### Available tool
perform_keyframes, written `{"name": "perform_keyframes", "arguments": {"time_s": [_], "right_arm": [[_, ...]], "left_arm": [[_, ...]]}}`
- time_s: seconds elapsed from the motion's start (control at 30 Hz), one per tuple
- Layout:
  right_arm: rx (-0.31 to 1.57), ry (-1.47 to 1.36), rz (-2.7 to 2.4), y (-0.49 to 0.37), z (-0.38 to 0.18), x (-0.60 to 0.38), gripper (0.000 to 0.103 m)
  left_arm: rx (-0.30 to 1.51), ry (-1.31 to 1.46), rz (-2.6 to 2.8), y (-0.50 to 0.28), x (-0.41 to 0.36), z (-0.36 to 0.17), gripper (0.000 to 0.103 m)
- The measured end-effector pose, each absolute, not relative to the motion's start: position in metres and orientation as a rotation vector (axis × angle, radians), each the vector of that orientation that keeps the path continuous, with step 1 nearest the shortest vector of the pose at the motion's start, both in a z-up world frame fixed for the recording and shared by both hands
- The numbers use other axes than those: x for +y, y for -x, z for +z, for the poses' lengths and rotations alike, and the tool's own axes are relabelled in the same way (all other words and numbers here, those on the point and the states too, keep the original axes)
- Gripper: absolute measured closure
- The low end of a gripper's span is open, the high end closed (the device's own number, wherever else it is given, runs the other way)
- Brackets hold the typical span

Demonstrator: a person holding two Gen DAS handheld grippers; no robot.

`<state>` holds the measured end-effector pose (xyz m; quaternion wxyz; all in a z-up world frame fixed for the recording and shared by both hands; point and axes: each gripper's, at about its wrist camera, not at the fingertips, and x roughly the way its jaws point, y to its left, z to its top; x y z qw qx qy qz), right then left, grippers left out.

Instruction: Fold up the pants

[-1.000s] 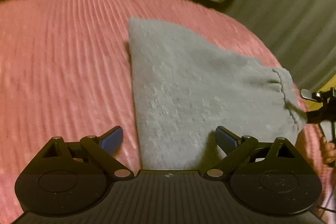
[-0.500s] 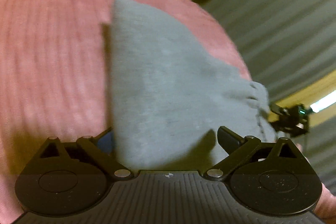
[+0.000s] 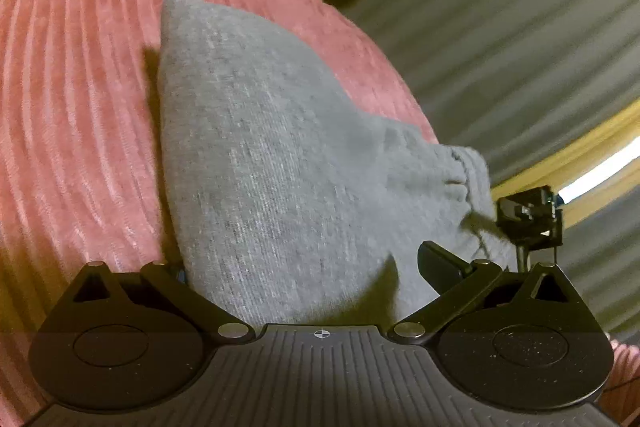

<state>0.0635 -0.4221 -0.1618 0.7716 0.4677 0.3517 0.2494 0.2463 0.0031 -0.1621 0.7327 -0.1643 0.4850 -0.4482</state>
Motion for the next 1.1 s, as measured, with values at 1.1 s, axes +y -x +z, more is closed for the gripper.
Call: {"name": "perform_keyframes", "arguments": {"time_s": [1.1], "right_arm": [[0.860, -0.955, 0.330, -0.099, -0.152, -0.394, 0.002]], "left_arm": [[0.982, 0.280, -0.951, -0.236, -0.009, -0.164, 0.017]]}}
